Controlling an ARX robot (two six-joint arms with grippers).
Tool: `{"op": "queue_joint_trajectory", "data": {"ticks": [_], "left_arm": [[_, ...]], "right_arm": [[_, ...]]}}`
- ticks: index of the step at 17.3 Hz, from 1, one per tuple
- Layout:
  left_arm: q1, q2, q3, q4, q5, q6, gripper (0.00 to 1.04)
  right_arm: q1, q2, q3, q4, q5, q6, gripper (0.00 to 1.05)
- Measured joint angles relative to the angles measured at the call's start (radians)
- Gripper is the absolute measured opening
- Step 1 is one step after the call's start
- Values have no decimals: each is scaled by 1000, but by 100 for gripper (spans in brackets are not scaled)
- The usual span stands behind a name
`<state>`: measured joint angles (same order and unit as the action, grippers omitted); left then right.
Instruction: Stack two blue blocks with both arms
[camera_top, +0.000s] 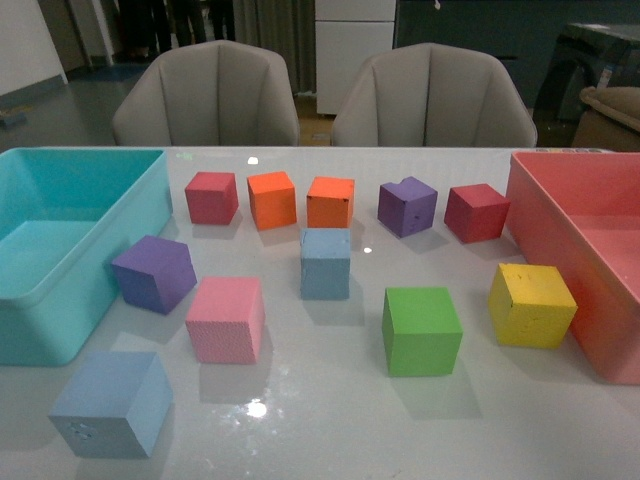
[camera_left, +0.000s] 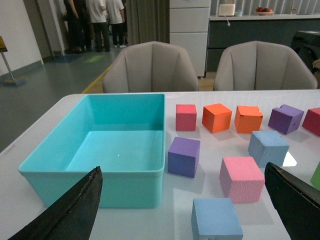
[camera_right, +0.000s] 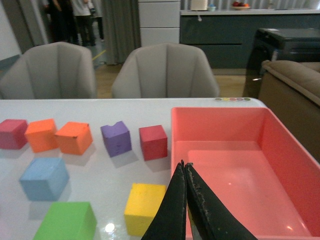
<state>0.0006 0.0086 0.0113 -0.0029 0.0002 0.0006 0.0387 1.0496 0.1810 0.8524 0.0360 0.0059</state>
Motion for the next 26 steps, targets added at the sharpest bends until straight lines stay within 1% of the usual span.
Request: {"op": "queue_joint_trajectory", "data": {"ticks": [1, 3, 8, 10, 11, 12, 13, 14, 23, 26], "left_arm": [[0, 0, 0, 0, 0, 0, 98], [0, 0, 0, 0, 0, 0, 98], [0, 0, 0, 0, 0, 0, 98], [0, 0, 0, 0, 0, 0, 98], [0, 0, 0, 0, 0, 0, 98], [0, 0, 0, 0, 0, 0, 98], [0, 0, 0, 0, 0, 0, 98], [0, 0, 0, 0, 0, 0, 98], [0, 0, 0, 0, 0, 0, 98], [0, 0, 0, 0, 0, 0, 98]], "right_arm": [[-26, -26, -15, -9, -25, 0, 2], [-42, -82, -42, -31, -26, 0, 2], [-39, -217, -98, -114, -32, 0, 2], [-39, -240, -139, -59, -33, 0, 2], [-39, -255, -149, -91, -33, 0, 2], [-39, -309, -169, -162, -32, 0, 2], [-39, -431, -169, -243, -33, 0, 2], [-39, -542, -169, -355, -33, 0, 2], [-39, -804, -169, -604, -33, 0, 2], [-39, -852, -169, -654, -33, 0, 2]]}}
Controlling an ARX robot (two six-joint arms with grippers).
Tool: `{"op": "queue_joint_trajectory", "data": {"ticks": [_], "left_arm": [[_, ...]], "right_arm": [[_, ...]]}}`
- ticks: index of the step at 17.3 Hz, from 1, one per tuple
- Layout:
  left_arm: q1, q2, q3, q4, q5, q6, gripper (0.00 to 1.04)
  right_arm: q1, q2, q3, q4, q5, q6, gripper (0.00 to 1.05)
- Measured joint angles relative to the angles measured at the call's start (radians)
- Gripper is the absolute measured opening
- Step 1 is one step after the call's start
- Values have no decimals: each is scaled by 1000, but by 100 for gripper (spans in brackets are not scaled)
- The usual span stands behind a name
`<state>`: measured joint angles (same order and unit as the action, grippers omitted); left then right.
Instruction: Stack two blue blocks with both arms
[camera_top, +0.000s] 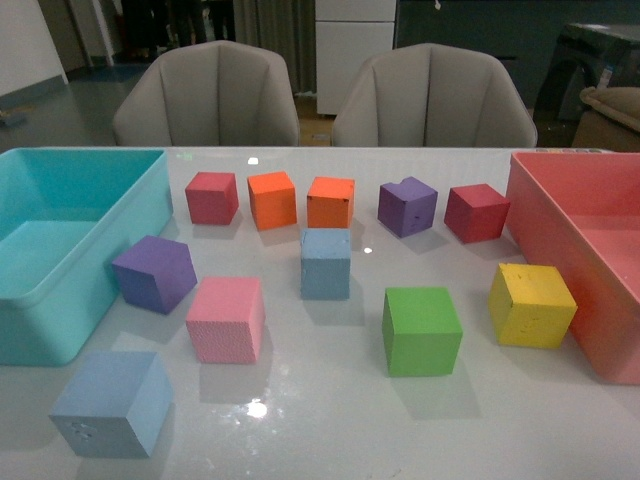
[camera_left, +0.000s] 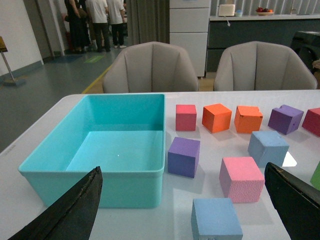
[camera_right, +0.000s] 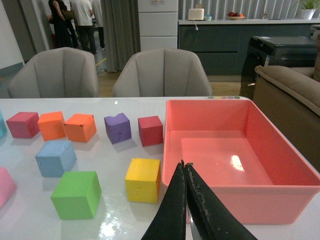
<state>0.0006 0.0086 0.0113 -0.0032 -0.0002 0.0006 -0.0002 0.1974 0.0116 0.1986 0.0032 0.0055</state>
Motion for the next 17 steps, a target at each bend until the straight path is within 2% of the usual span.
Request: {"op": "queue_joint_trajectory", "data": {"ticks": [4, 5, 6, 11, 12, 17], "left_arm": [[0, 0, 0, 0, 0, 0, 98], [0, 0, 0, 0, 0, 0, 98], [0, 0, 0, 0, 0, 0, 98], [0, 0, 0, 0, 0, 0, 98], [0, 0, 0, 0, 0, 0, 98], [0, 0, 0, -1, 0, 0, 98]], "right_arm": [[0, -44, 0, -56, 0, 0, 2], [0, -123, 0, -178, -4, 0, 2], [0, -194, 0, -195, -3, 0, 2], [0, -193, 0, -200, -3, 0, 2], [0, -193, 0, -203, -3, -1, 10], [0, -193, 0, -202, -3, -1, 74]]}}
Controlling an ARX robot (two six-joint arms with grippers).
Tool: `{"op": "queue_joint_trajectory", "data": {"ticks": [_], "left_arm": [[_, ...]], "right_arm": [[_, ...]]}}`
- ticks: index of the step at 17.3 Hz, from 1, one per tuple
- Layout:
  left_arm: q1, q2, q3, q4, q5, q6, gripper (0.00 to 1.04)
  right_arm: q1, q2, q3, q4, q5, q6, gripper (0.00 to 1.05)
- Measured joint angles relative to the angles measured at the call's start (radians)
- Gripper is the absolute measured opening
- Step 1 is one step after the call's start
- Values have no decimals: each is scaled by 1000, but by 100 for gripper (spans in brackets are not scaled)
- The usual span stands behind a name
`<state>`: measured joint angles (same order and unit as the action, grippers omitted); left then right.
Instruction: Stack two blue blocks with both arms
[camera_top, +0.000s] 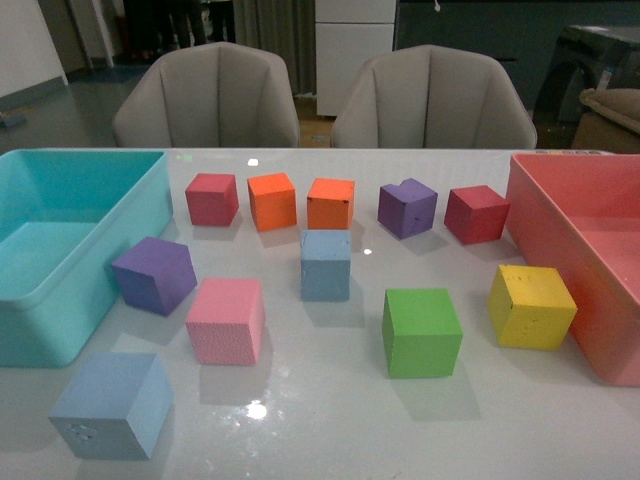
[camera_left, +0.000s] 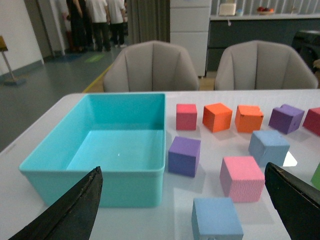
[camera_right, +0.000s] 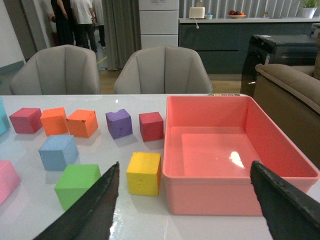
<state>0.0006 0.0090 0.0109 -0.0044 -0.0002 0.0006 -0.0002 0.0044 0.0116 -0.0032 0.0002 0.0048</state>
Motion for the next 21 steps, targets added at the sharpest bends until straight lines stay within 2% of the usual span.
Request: {"op": "queue_joint_trajectory", "data": {"ticks": [1, 2, 4, 5, 8, 9, 10, 13, 21], "left_arm": [[-33, 54, 47, -144, -52, -29, 98], [-63, 144, 112, -192, -51, -56, 98], [-9, 235, 144, -52, 8, -77, 98], [-13, 357, 154, 53, 29, -84, 98], [-169, 839, 243, 380, 12, -86, 98], [-211, 988, 291, 435, 1, -70, 98], [-232, 1130, 337, 417, 3, -68, 98], [-220, 1464, 438, 420, -4, -42, 98], [-184, 1617, 502, 388, 0, -43, 98]], "right_arm": [[0, 0, 0, 0, 1, 0, 87], [0, 0, 0, 0, -1, 0, 100], [0, 0, 0, 0, 0, 0, 98], [0, 0, 0, 0, 0, 0, 98], [0, 0, 0, 0, 0, 0, 98], [0, 0, 0, 0, 0, 0, 98], [0, 0, 0, 0, 0, 0, 98], [0, 0, 0, 0, 0, 0, 98], [0, 0, 0, 0, 0, 0, 98]]}}
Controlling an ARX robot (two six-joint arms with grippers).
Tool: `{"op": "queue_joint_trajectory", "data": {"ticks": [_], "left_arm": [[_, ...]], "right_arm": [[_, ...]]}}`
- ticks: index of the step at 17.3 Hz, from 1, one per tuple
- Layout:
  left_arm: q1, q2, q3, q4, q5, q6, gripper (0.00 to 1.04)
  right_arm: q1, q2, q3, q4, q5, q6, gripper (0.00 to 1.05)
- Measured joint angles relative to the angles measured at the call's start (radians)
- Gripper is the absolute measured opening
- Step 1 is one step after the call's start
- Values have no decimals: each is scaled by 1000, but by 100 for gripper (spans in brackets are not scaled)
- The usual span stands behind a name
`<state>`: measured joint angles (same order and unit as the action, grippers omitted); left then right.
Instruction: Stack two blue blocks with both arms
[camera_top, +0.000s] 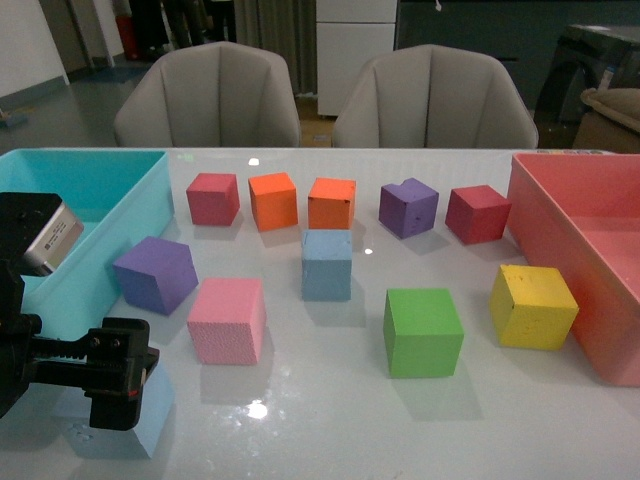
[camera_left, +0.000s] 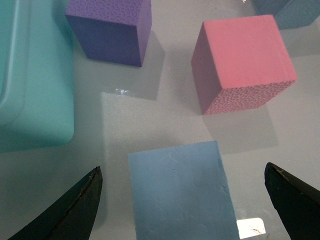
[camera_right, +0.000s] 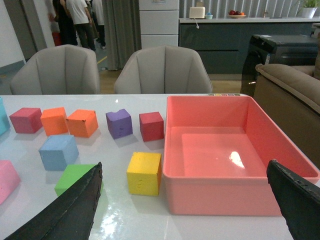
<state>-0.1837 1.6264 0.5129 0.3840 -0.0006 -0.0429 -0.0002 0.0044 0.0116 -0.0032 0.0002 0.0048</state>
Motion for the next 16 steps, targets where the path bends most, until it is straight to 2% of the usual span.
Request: {"op": "queue_joint_trajectory", "data": {"ticks": [8, 16], "left_arm": [[10, 45, 27, -26, 4, -17, 98], [-1, 193, 28, 51, -29, -37, 98]], "right_arm": [[0, 0, 0, 0, 0, 0, 98], [0, 0, 0, 0, 0, 0, 98]]}}
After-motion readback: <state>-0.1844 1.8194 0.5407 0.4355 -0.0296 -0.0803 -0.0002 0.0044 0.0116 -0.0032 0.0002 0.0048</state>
